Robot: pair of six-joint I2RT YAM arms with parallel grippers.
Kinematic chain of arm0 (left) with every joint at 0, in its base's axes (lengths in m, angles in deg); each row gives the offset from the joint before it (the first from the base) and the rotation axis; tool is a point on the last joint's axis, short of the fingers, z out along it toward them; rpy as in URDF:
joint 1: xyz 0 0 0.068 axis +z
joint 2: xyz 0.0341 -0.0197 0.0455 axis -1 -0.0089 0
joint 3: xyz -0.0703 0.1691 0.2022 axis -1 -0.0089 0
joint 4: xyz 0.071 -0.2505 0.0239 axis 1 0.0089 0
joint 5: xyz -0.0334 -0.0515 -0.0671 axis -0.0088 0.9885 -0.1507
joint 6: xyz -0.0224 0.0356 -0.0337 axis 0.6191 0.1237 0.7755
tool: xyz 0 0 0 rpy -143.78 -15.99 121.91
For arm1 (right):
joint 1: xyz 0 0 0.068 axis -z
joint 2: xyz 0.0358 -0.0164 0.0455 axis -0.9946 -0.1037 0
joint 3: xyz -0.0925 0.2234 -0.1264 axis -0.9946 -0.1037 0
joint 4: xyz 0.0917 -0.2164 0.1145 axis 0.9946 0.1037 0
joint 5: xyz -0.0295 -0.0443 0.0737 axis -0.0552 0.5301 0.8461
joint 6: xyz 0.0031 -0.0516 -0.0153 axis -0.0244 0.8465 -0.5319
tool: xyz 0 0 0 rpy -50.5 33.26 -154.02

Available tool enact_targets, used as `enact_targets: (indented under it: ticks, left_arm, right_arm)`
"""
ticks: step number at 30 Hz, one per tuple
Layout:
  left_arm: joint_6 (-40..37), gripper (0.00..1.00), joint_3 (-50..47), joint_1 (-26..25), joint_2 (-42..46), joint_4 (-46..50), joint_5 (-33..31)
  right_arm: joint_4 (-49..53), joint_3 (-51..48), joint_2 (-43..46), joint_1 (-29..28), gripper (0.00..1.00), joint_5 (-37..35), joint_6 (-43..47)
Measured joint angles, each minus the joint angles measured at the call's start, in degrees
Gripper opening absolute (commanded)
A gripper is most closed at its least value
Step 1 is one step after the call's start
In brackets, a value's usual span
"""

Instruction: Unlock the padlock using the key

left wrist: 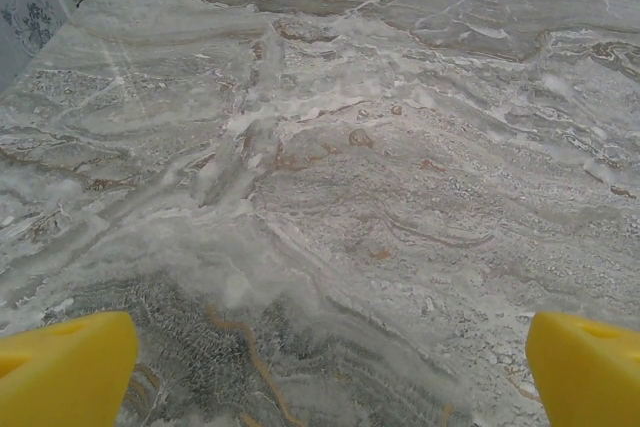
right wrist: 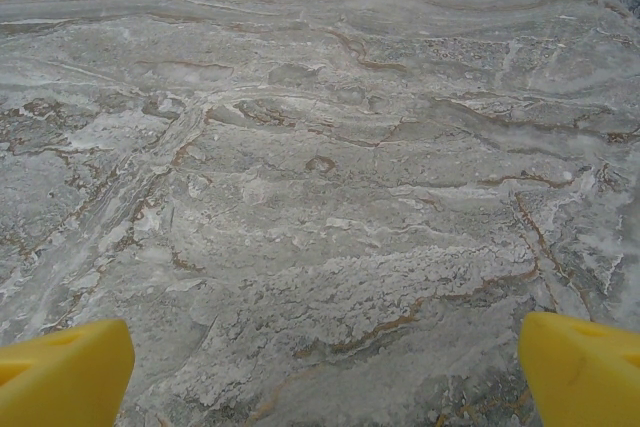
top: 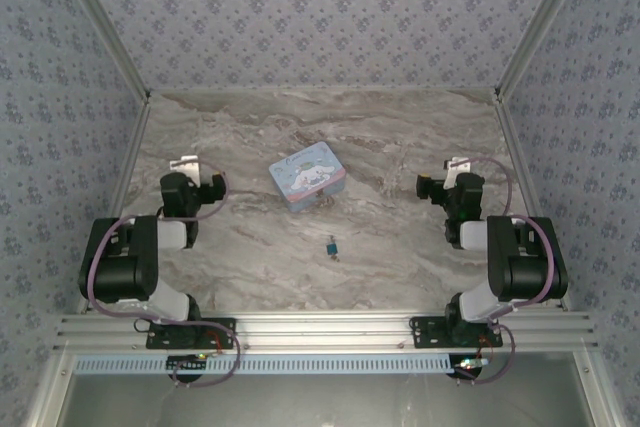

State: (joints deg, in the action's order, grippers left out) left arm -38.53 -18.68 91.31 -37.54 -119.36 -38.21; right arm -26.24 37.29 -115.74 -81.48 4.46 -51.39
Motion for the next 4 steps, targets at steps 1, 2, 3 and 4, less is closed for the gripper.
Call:
enact_targets:
  ticks: [1,2,3,4]
  left_arm:
    - [0.00,0.99,0.00,0.00,0.00,0.04,-0.04]
    - [0.00,1.00,0.00,0.00,0.00,0.07,-0.17]
    - [0.00,1.00,0.00,0.00,0.00,0.09,-0.20]
    - [-0.02,1.00,0.00,0.00,0.00,0.09,-0.31]
  right_arm:
    - [0.00,0.00,0.00,0.00,1.00,0.00,-0.02]
    - [0.00,0.00,0.00,0.00,1.00,0.00,-0.02]
    - [0.02,0.00,0.00,0.00,1.00,0.00,0.00]
    - [0.00,0.00,0.00,0.00,1.00,0.00,-0.02]
